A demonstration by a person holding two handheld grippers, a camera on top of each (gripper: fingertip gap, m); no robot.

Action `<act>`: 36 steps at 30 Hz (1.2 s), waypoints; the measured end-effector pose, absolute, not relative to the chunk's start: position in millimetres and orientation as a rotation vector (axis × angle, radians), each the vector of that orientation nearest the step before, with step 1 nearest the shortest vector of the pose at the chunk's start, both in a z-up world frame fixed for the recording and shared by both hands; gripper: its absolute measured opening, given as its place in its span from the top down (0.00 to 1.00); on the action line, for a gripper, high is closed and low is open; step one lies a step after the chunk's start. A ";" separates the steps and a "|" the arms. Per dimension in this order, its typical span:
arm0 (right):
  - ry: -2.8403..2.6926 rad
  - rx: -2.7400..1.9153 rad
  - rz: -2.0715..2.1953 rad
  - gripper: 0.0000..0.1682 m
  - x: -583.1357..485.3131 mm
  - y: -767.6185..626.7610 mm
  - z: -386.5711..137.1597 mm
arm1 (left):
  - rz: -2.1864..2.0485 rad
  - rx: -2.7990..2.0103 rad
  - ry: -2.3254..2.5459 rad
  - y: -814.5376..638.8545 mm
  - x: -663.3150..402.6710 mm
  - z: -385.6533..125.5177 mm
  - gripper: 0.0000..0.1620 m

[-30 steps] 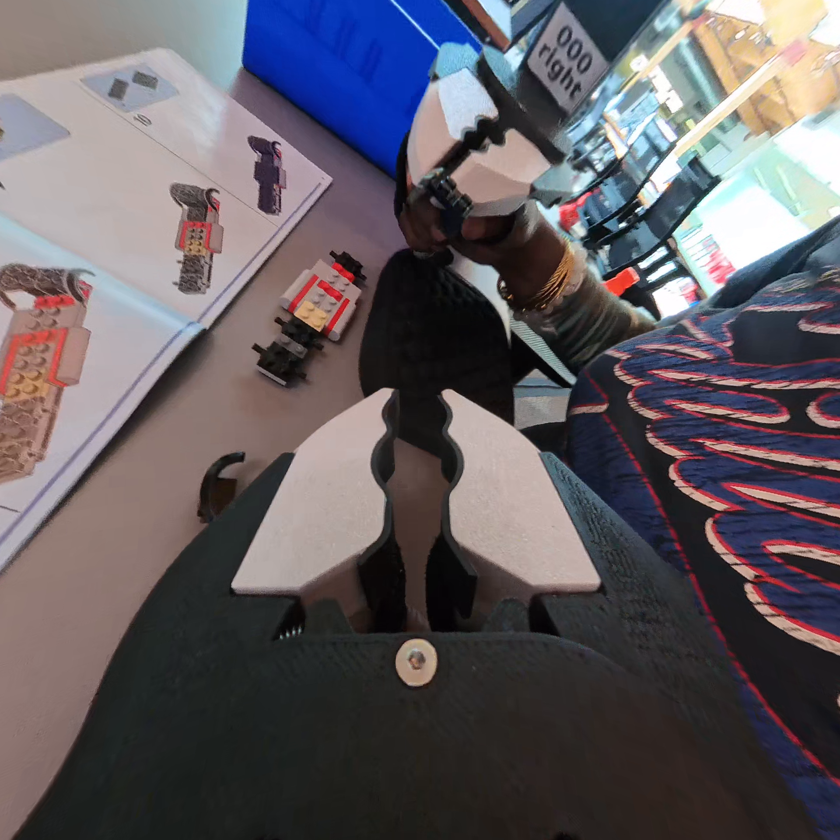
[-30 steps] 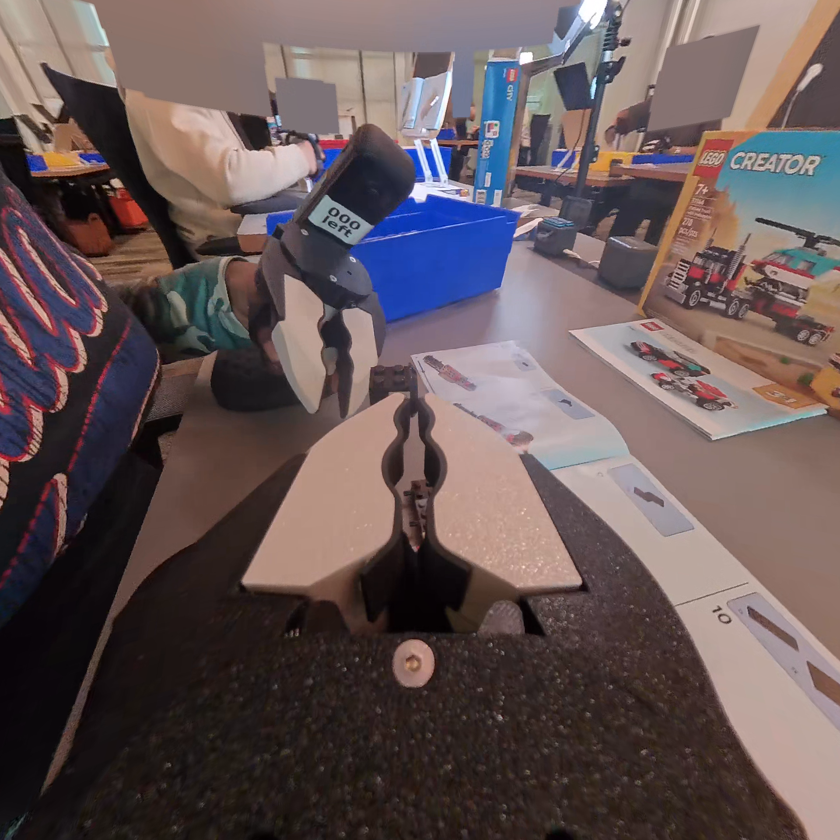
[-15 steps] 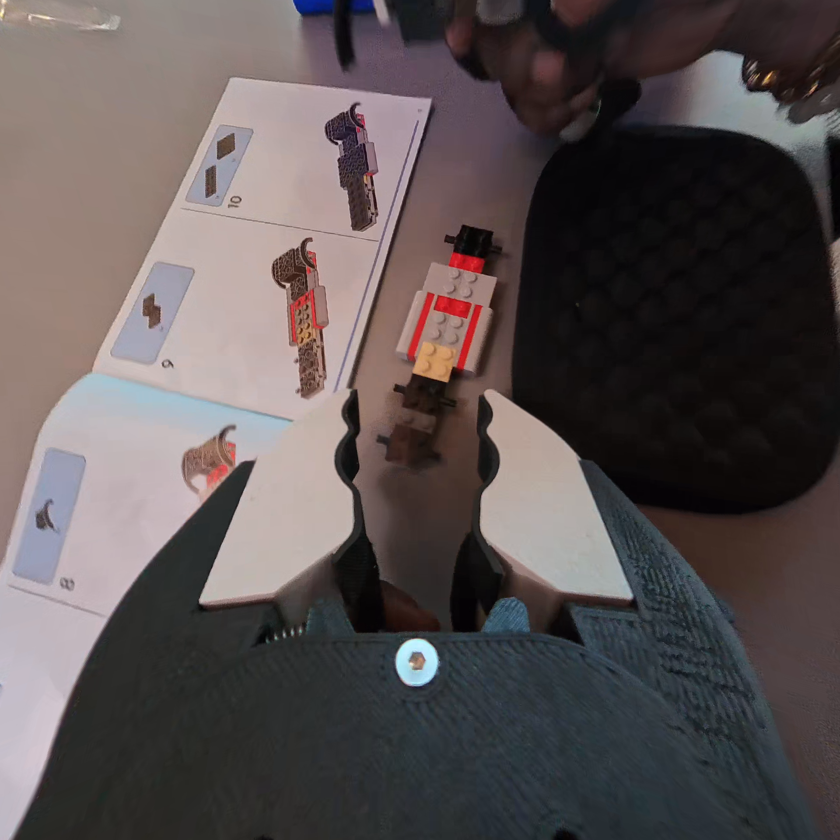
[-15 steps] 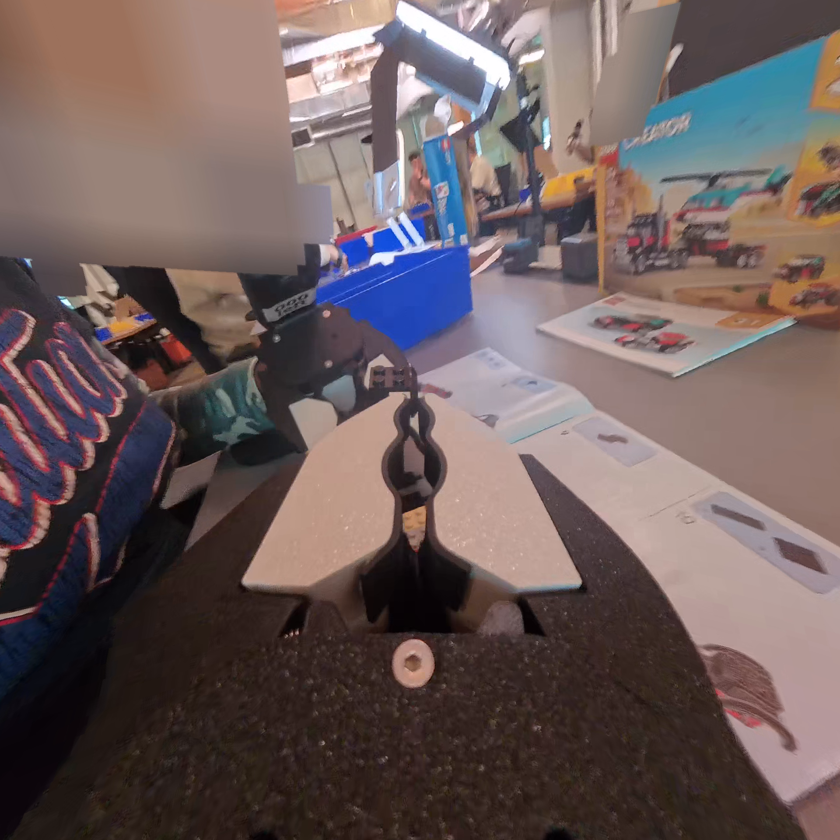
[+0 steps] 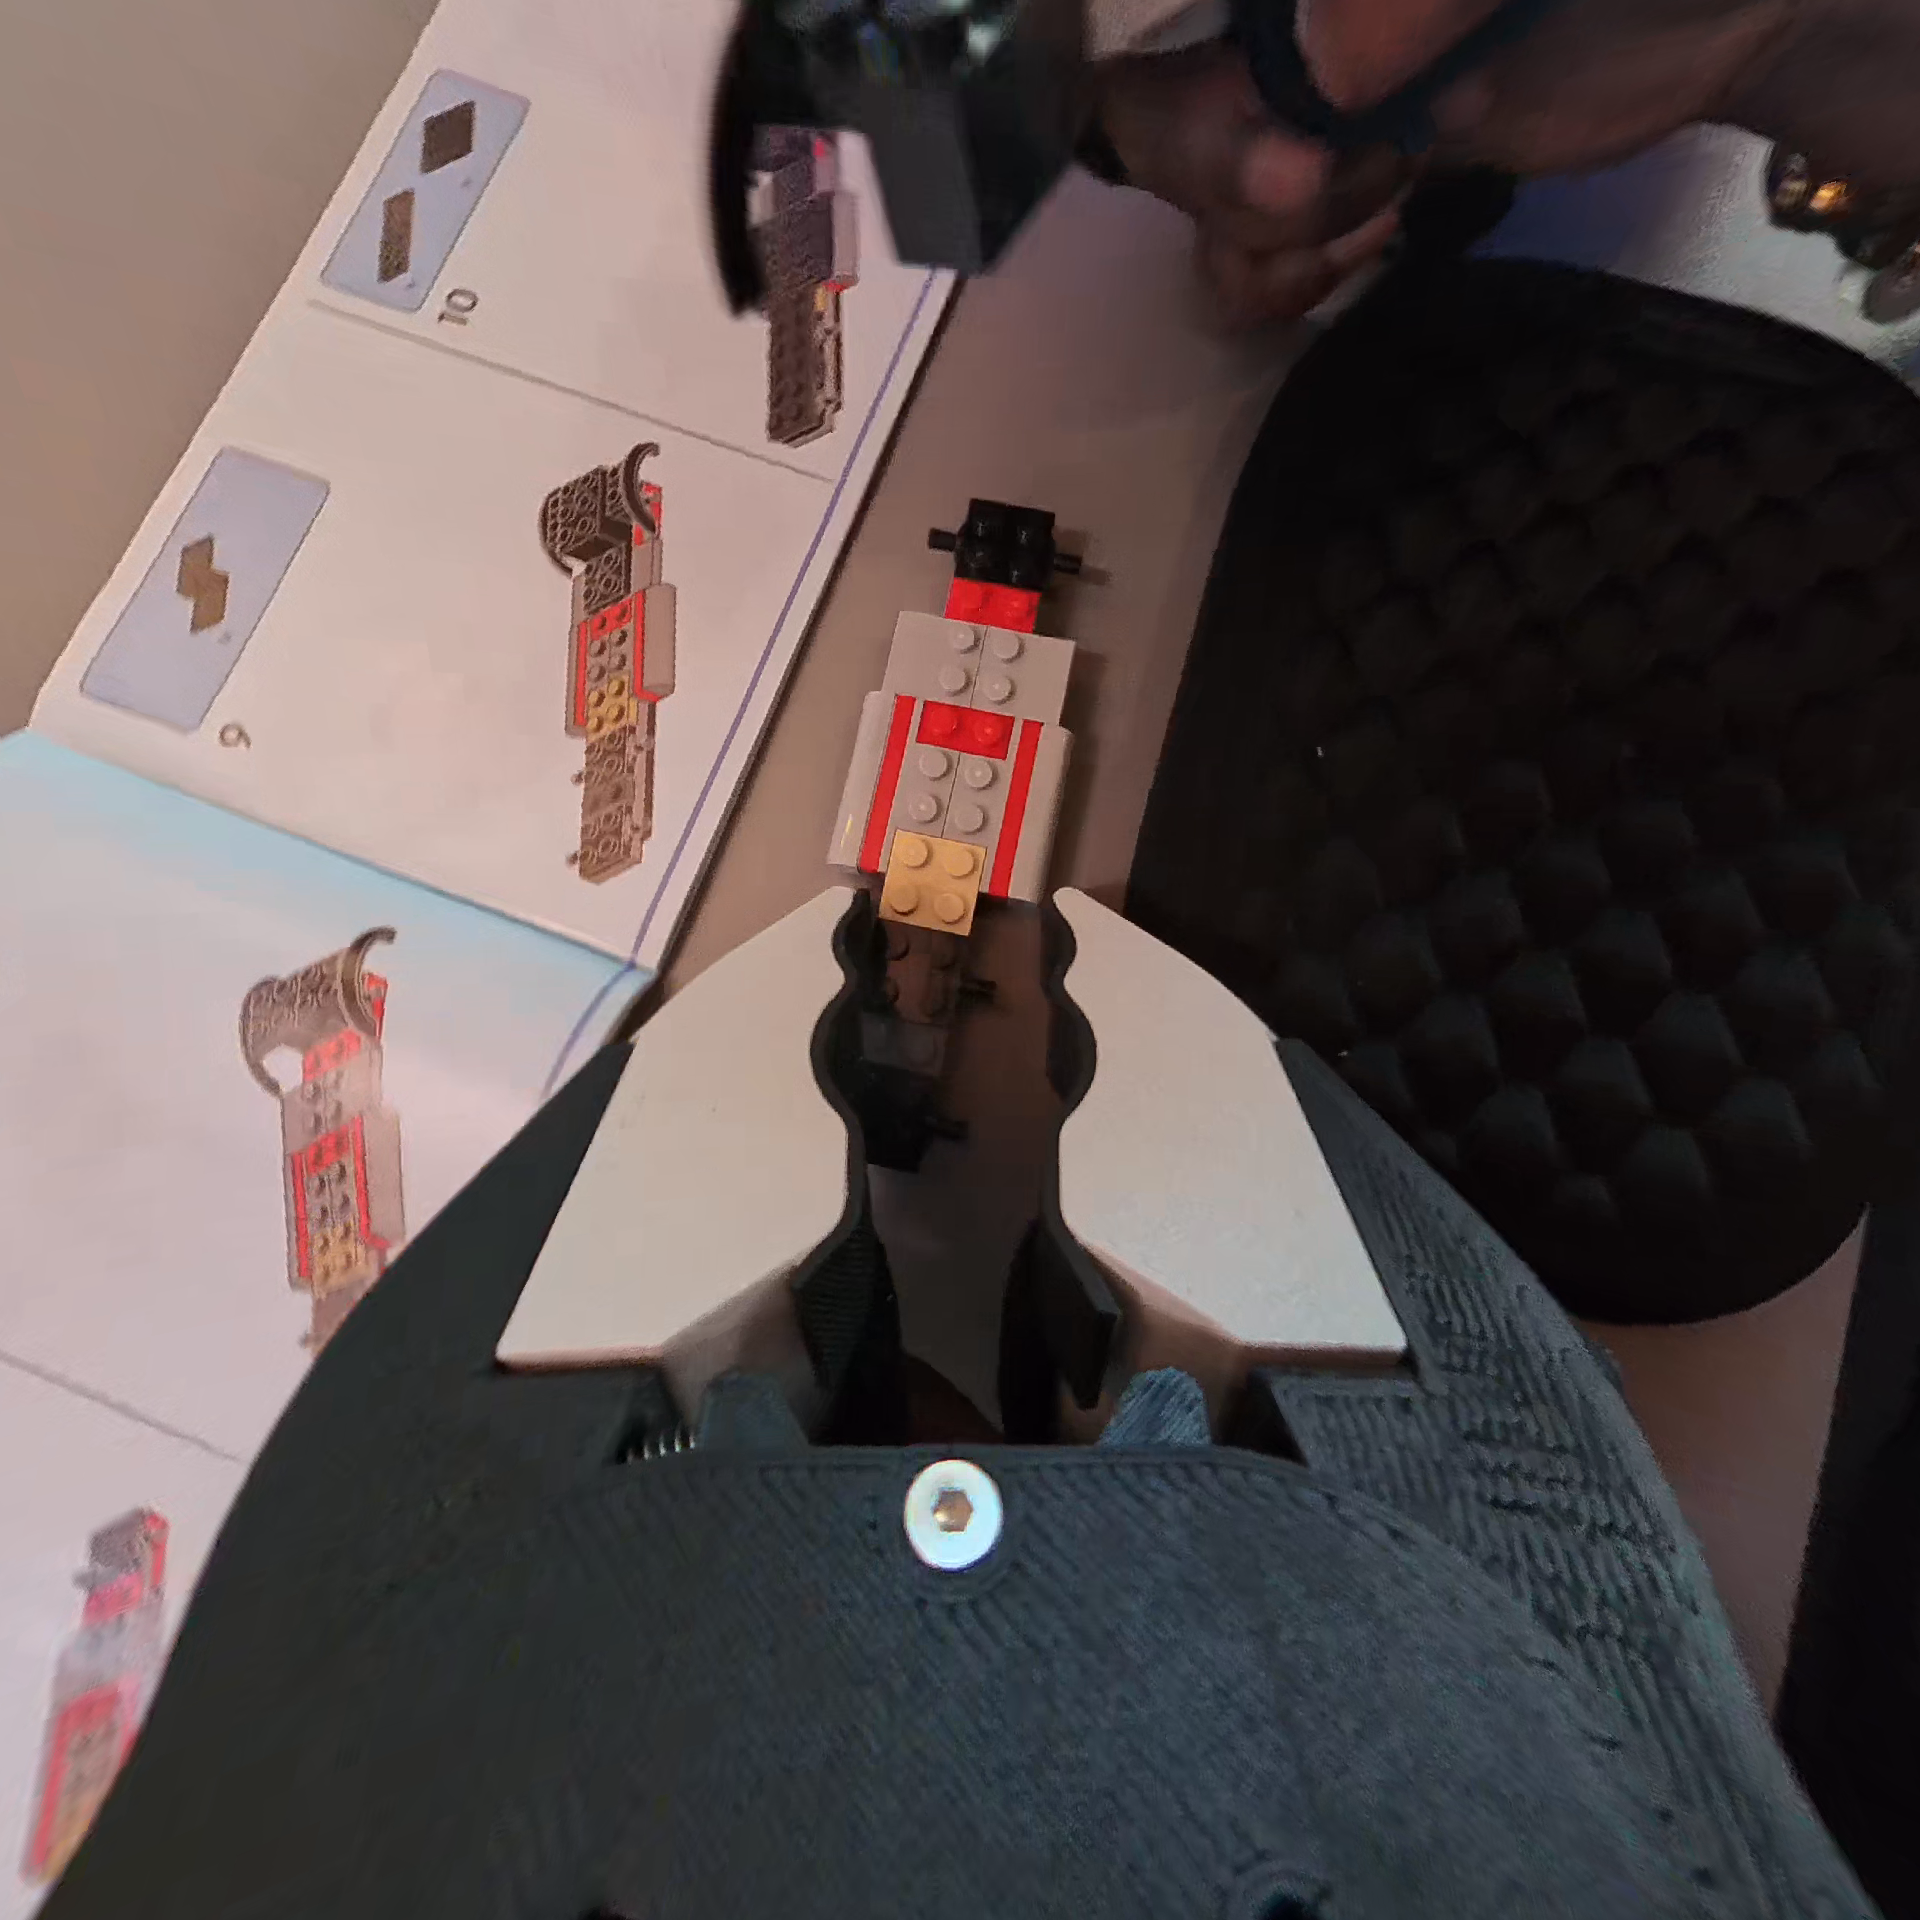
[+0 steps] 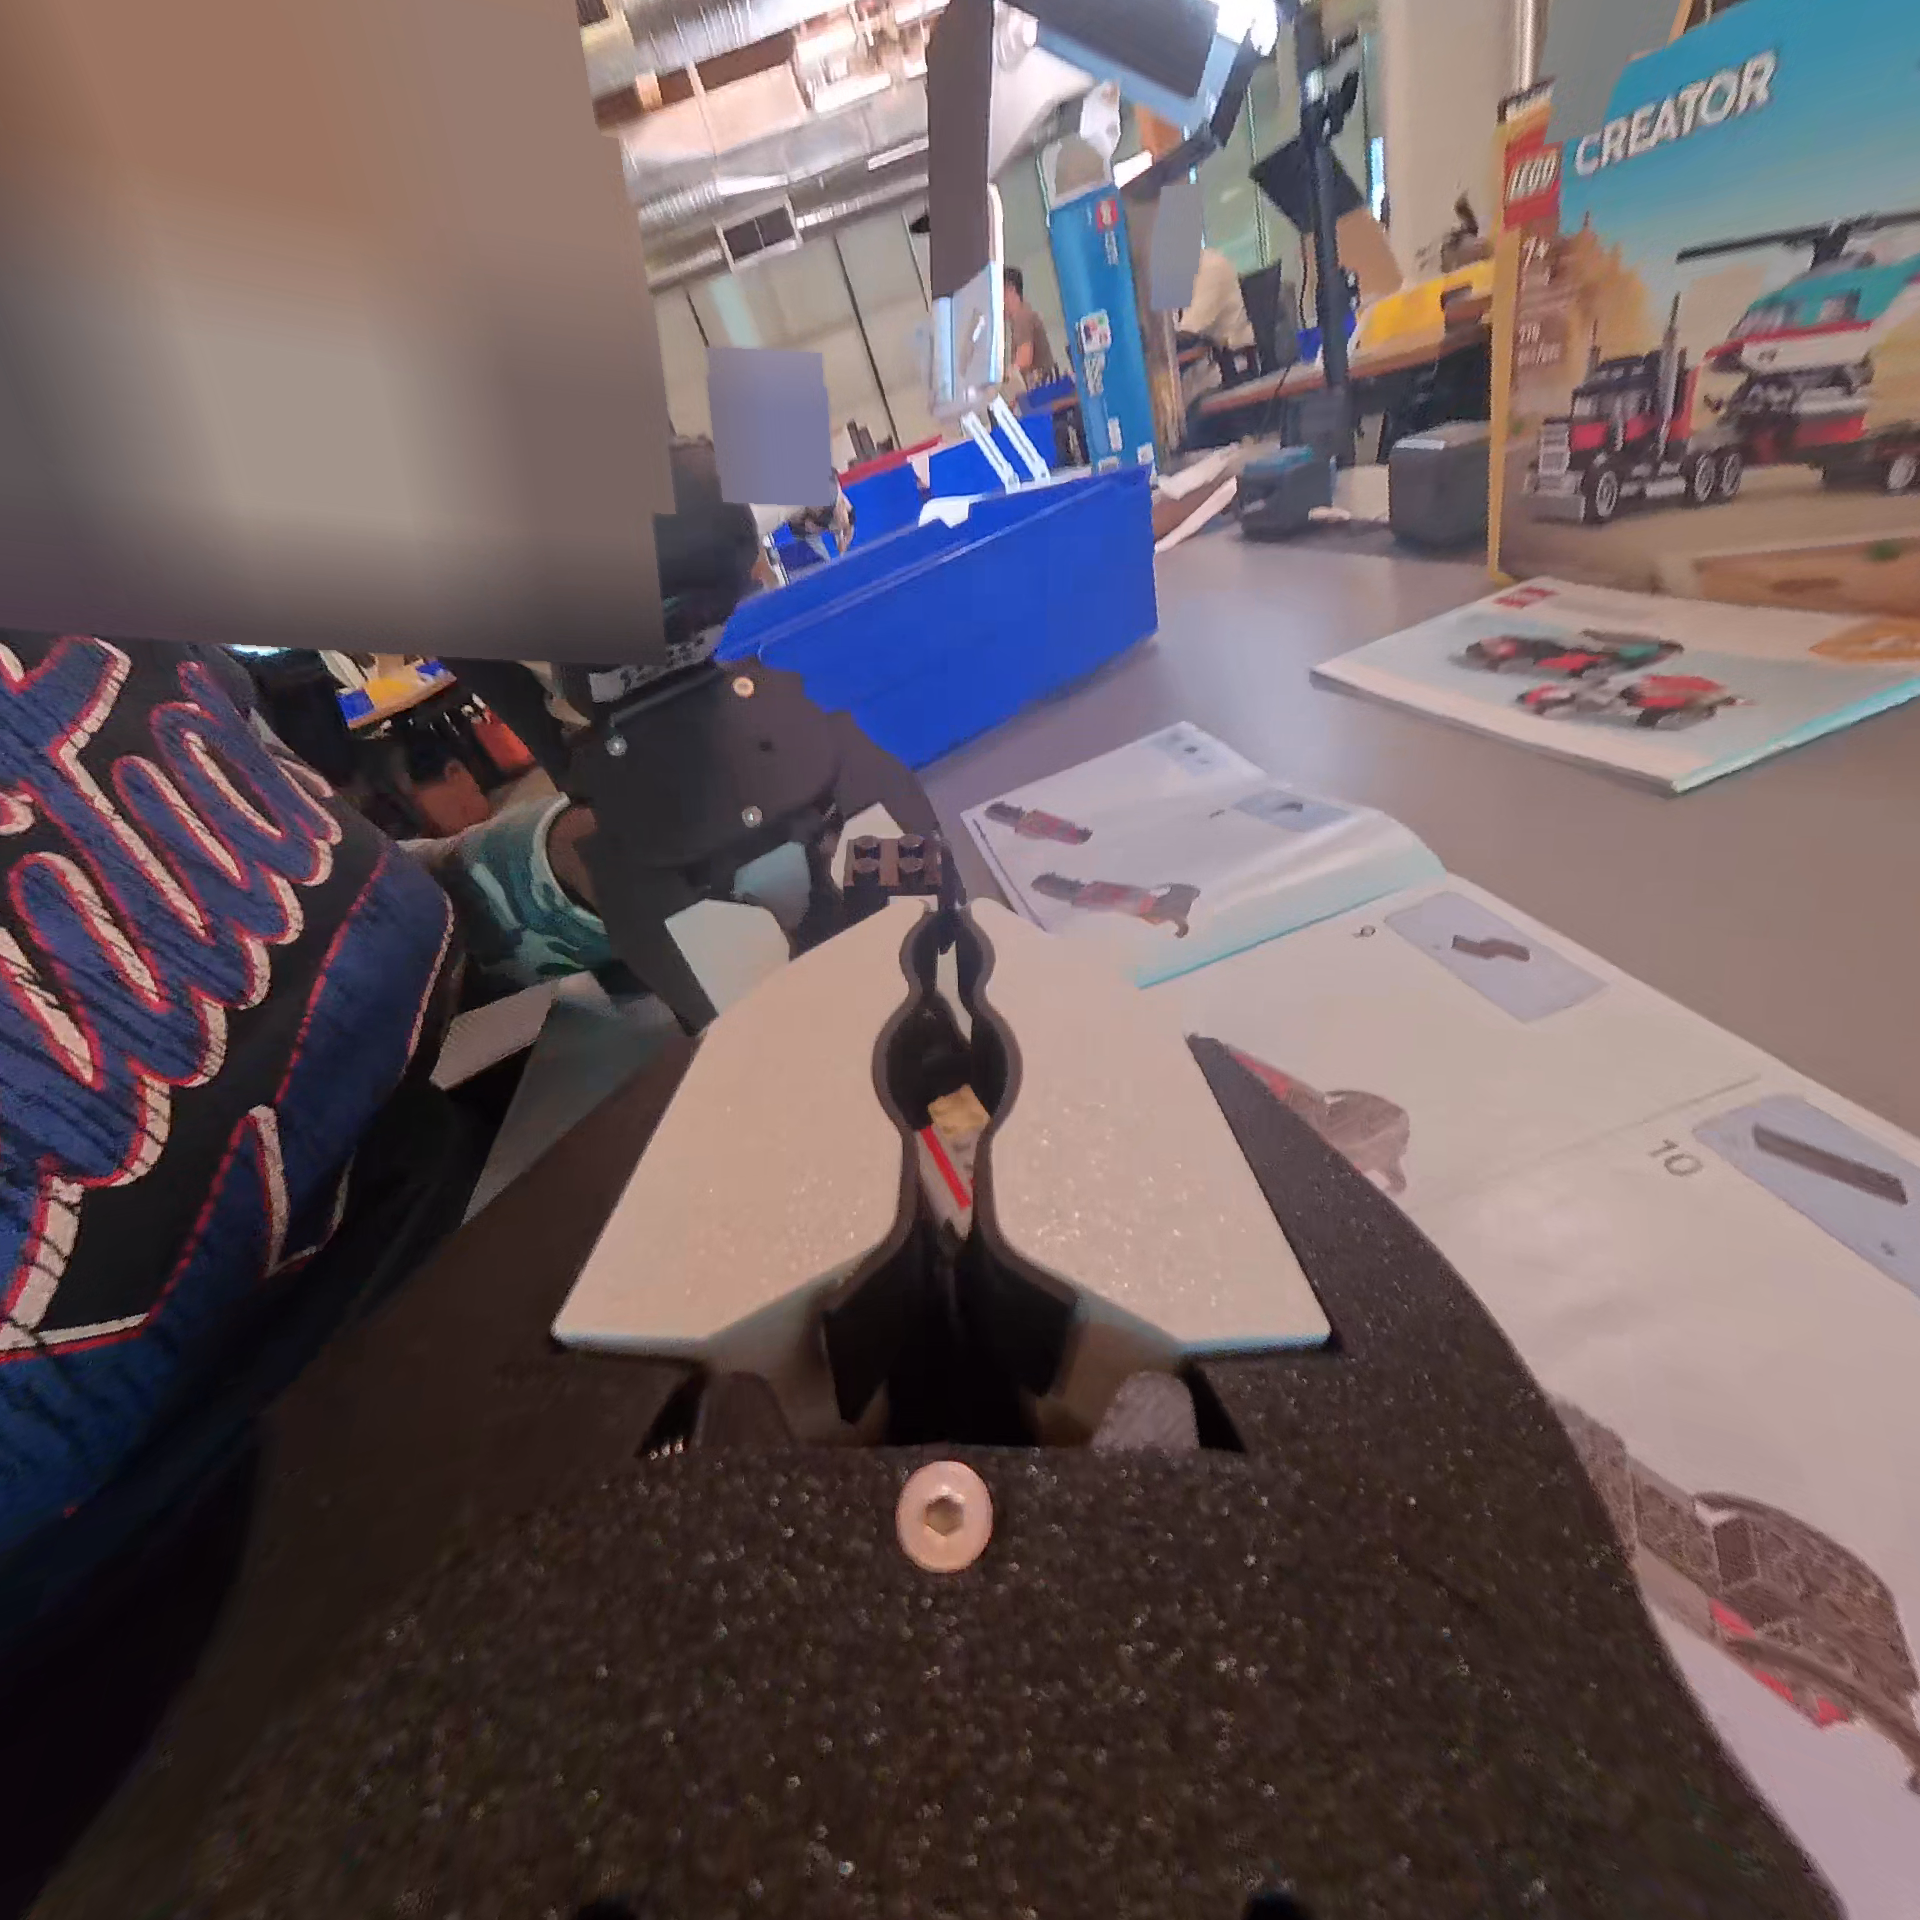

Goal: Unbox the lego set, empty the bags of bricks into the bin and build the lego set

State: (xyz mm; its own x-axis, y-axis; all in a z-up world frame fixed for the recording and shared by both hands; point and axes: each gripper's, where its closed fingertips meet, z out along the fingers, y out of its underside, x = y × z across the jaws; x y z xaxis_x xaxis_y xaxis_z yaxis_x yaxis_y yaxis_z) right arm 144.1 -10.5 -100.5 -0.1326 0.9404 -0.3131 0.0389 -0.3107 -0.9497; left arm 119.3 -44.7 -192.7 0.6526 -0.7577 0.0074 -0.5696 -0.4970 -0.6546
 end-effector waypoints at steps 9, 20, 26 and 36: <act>-1.110 -1.499 1.610 0.98 164.7 -38.3 -100.8 | -0.488 -2.322 0.733 -58.0 110.5 -188.8 0.79; -1.498 -1.345 1.702 0.98 159.5 -64.8 -104.0 | -0.524 -2.235 0.747 -60.3 108.8 -170.3 0.74; -1.545 -1.401 1.945 0.98 153.4 -111.9 -115.1 | -0.492 -2.250 0.850 -71.9 110.7 -180.5 0.75; -0.958 -1.522 1.281 0.98 162.7 -27.5 -87.6 | -0.474 -2.189 0.875 -59.0 97.8 -171.3 0.76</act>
State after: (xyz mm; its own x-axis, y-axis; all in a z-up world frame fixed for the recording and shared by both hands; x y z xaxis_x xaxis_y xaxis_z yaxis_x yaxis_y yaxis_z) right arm 162.7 -27.5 -87.6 0.1626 0.9433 -0.2893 0.0105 -0.2948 -0.9555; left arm 97.8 -59.0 -171.3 0.7017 -0.7092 0.0676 -0.4442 -0.5097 -0.7368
